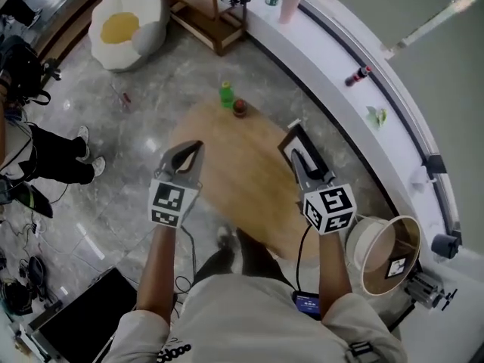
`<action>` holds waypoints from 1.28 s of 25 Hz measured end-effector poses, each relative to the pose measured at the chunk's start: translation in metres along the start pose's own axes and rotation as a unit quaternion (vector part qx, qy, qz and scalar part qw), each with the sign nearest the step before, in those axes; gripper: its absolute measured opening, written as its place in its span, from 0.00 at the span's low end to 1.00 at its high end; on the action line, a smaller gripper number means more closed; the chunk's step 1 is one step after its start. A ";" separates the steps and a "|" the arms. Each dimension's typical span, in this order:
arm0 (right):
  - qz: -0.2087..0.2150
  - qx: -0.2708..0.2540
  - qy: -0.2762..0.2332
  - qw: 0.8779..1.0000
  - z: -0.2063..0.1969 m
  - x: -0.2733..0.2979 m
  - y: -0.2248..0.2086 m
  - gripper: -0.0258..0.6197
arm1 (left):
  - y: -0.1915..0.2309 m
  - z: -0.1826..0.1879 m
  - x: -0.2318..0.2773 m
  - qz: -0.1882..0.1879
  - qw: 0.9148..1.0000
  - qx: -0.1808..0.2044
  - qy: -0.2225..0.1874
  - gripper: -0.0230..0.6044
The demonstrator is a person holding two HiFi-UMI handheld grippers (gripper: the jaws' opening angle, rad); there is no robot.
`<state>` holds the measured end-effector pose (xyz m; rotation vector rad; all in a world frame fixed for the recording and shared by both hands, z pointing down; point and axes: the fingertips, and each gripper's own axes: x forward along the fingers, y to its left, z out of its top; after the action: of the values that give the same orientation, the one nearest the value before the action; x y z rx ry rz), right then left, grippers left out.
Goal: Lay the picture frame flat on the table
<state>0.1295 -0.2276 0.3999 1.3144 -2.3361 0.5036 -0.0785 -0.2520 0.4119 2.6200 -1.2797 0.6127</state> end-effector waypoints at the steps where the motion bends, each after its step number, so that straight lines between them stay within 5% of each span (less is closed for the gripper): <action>1: 0.003 0.004 0.003 1.000 -0.003 0.008 -0.004 0.06 | 0.003 -0.003 0.007 0.000 1.000 -0.002 0.003 0.05; 12: 0.015 0.046 0.056 0.997 -0.073 0.089 -0.052 0.06 | 0.006 -0.067 0.079 0.000 0.998 -0.043 0.047 0.05; 32: 0.062 0.108 0.181 0.976 -0.234 0.226 -0.068 0.06 | 0.003 -0.180 0.143 -0.016 0.988 -0.090 0.127 0.05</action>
<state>0.1226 -0.3070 0.7226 1.0620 -2.1077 0.9736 -0.0550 -0.2991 0.6359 2.3250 -1.1564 0.7593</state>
